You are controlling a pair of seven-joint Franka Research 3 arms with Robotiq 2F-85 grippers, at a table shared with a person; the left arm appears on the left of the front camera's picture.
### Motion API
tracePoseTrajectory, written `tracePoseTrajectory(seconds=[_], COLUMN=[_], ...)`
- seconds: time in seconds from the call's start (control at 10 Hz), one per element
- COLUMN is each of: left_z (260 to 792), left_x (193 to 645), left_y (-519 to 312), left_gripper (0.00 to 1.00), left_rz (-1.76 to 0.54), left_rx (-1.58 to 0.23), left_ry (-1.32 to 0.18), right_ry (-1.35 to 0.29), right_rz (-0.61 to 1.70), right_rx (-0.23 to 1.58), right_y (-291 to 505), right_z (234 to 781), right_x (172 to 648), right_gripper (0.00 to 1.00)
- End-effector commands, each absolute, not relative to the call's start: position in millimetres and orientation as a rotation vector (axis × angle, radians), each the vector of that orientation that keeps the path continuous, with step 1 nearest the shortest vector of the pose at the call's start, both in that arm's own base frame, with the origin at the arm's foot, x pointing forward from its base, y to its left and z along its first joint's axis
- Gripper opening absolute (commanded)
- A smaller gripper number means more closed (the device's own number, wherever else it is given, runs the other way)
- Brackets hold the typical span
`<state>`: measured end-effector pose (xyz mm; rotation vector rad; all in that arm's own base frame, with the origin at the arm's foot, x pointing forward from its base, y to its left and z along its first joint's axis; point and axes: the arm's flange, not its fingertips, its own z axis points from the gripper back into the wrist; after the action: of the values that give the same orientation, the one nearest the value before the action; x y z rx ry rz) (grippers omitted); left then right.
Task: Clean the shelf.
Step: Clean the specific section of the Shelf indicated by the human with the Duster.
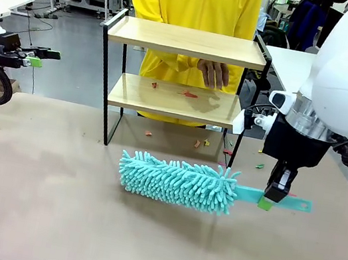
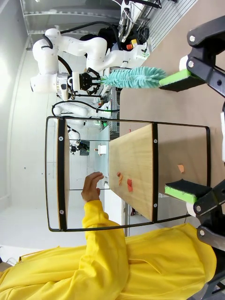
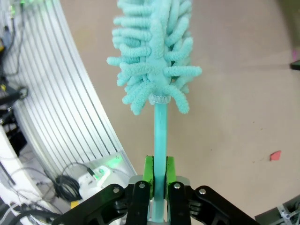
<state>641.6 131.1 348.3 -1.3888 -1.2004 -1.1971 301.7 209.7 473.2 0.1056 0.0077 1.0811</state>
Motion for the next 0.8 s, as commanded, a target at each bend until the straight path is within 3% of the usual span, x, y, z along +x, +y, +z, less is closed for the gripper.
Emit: tracePoseTrajectory(seconds=[0.0,0.4,0.7], left_z=[349,349,349], left_x=[639,639,639], left_y=[131,131,131], left_gripper=[1.00,1.00,1.00], left_rz=[-1.215,-1.215,-1.215], left_rx=[-1.382,-1.382,-1.382], left_ry=[-1.205,-1.205,-1.205], right_ry=[-0.115,-0.275,-0.346], right_rz=[0.887,0.592,0.387], right_rx=[0.137,0.218,0.219], right_y=[249,313,359], right_z=[500,531,536], right_x=[279,251,268], right_gripper=[0.13,0.13,0.13])
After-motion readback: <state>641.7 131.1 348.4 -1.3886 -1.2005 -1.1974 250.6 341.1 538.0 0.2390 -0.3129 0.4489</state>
